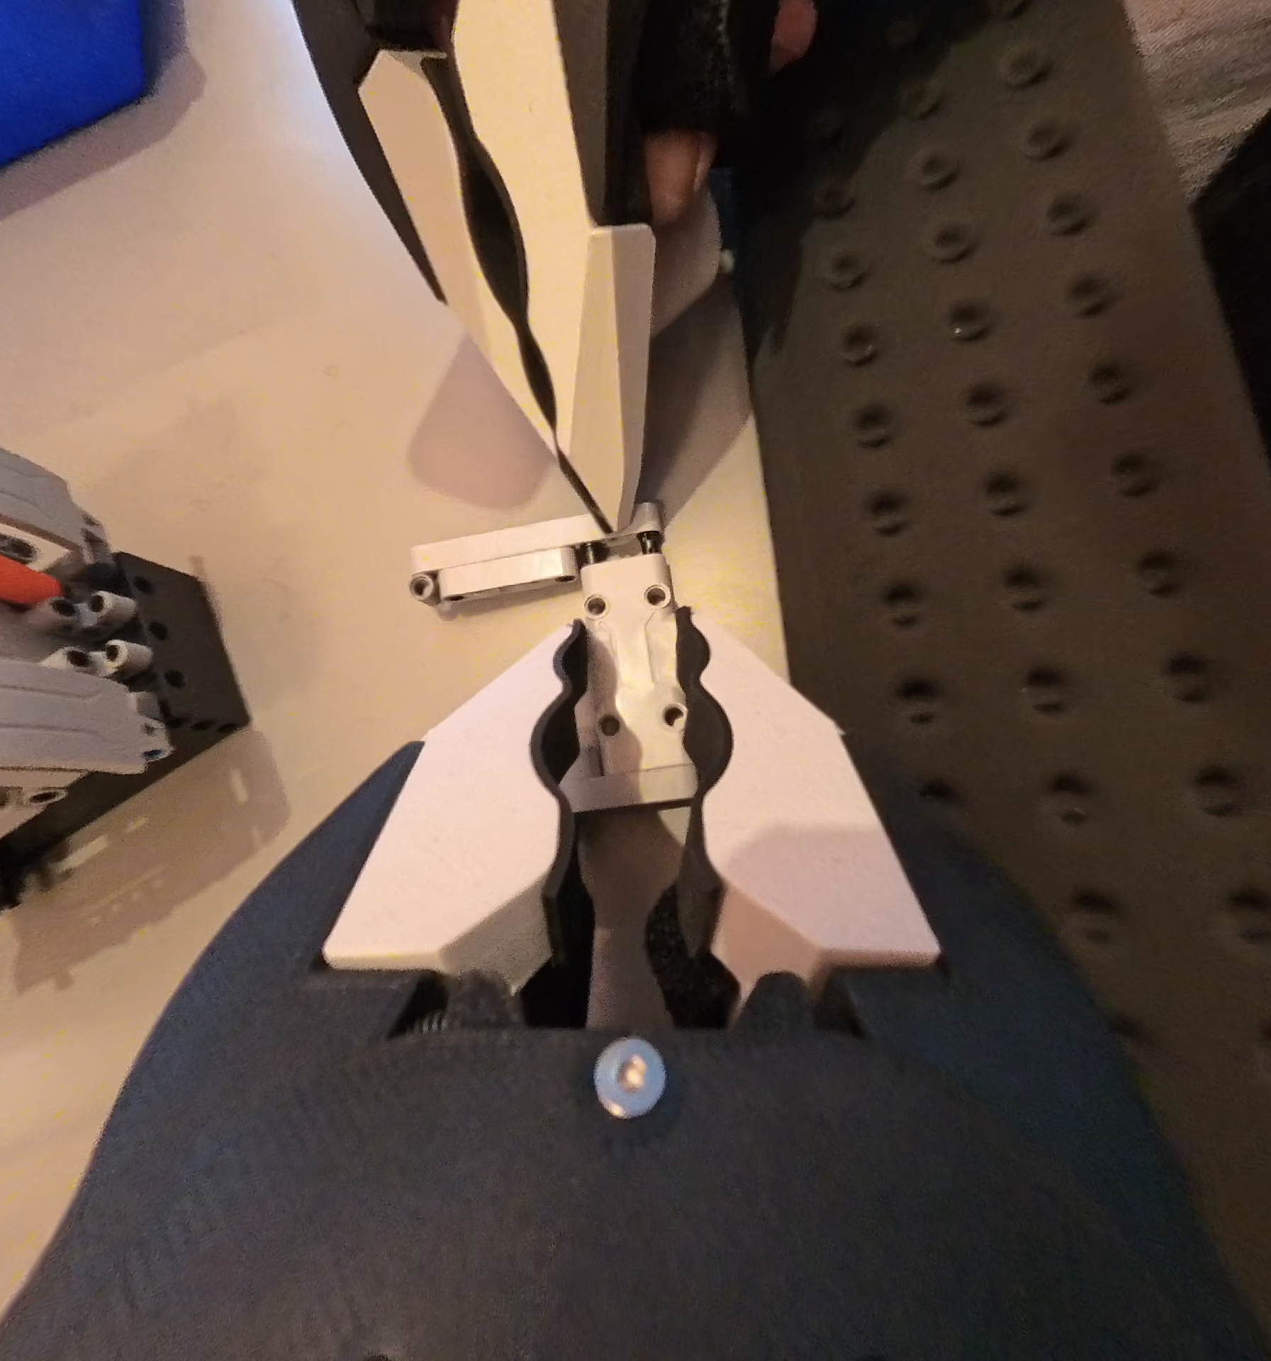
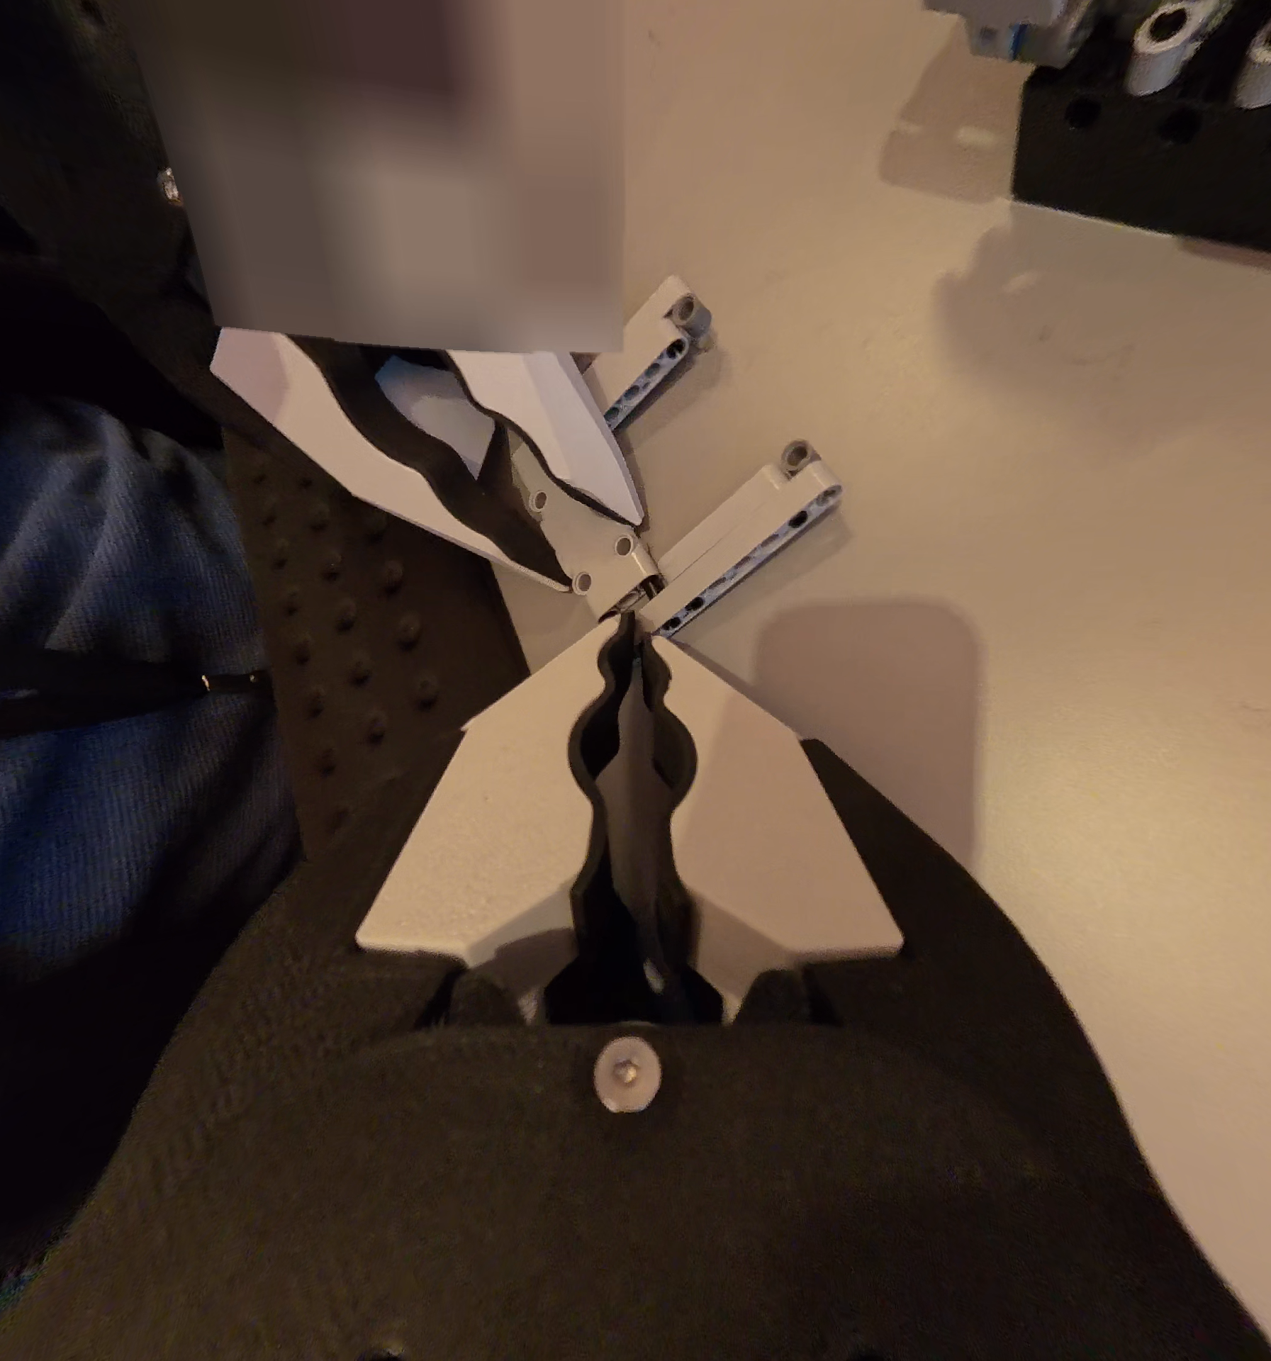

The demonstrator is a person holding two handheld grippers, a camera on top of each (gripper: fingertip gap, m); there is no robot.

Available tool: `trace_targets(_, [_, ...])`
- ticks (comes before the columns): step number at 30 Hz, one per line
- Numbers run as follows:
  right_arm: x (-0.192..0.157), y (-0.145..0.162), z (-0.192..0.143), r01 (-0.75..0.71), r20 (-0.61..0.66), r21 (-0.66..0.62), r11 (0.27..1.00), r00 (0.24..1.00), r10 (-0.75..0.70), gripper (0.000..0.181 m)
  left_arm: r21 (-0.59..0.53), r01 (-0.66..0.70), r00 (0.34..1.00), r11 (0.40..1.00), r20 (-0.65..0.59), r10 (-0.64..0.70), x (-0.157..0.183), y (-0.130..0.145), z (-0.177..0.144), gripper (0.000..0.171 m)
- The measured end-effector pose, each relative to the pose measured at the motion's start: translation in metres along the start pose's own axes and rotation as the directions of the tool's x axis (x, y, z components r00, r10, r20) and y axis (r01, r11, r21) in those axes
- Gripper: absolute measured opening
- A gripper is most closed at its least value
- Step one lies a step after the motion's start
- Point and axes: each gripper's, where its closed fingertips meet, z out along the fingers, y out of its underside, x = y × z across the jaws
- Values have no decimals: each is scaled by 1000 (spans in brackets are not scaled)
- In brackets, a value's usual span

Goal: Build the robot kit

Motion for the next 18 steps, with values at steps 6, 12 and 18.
trace_targets(6, [5, -3, -2, -9, -29, 29, 1000, 1000, 10, 0, 0, -2, 999, 1000, 32, 2, -6, 0, 1, 21])
trace_targets(12, [6, -3, -1, -16, 10, 21, 1000, 1000, 16, 0, 7, -14, 1000, 1000, 18, 13, -6, 0, 2, 20])
trace_targets(18, [6, -5, 0, -15, 29, 20, 1000, 999, 14, 0, 3, 40, 999, 999, -8, -40, -5, 1, 2, 21])
